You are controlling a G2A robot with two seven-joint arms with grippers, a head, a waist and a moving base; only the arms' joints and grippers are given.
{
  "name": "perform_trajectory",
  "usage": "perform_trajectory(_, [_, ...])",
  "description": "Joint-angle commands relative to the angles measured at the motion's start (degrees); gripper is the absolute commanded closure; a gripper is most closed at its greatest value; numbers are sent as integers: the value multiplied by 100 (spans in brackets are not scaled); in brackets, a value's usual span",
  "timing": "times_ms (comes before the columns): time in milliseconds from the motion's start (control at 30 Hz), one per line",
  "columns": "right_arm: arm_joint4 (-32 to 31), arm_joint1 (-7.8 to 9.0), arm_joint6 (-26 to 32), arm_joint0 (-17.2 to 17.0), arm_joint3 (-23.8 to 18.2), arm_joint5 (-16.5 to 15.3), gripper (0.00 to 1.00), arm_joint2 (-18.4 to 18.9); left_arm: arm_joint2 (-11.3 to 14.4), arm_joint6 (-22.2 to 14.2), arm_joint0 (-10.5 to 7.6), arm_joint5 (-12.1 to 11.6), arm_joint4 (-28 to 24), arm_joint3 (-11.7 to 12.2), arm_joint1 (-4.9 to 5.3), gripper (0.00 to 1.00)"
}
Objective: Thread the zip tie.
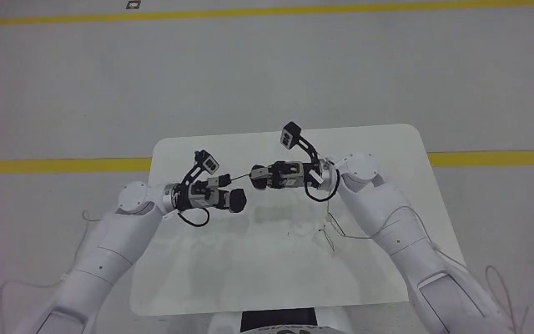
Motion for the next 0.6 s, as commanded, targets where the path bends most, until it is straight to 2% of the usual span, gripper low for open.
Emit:
perform_trajectory(0, [12, 7, 42, -7, -24, 45, 100, -6, -23, -78, 11, 11, -3, -26, 7, 0])
perform_trajectory(367, [29, 14, 13, -16, -51, 97, 100, -22, -58, -42, 32, -36, 30, -47, 11, 0])
perform_trajectory(433, [-36, 23, -129, -87, -180, 145, 100, -34, -55, 173, 66, -13, 98, -145, 8, 0])
perform_trajectory(567, [-77, 52, -158, -138, -293, 227, 100, -1, -113, 243, 123, -11, 156, -244, 24, 0])
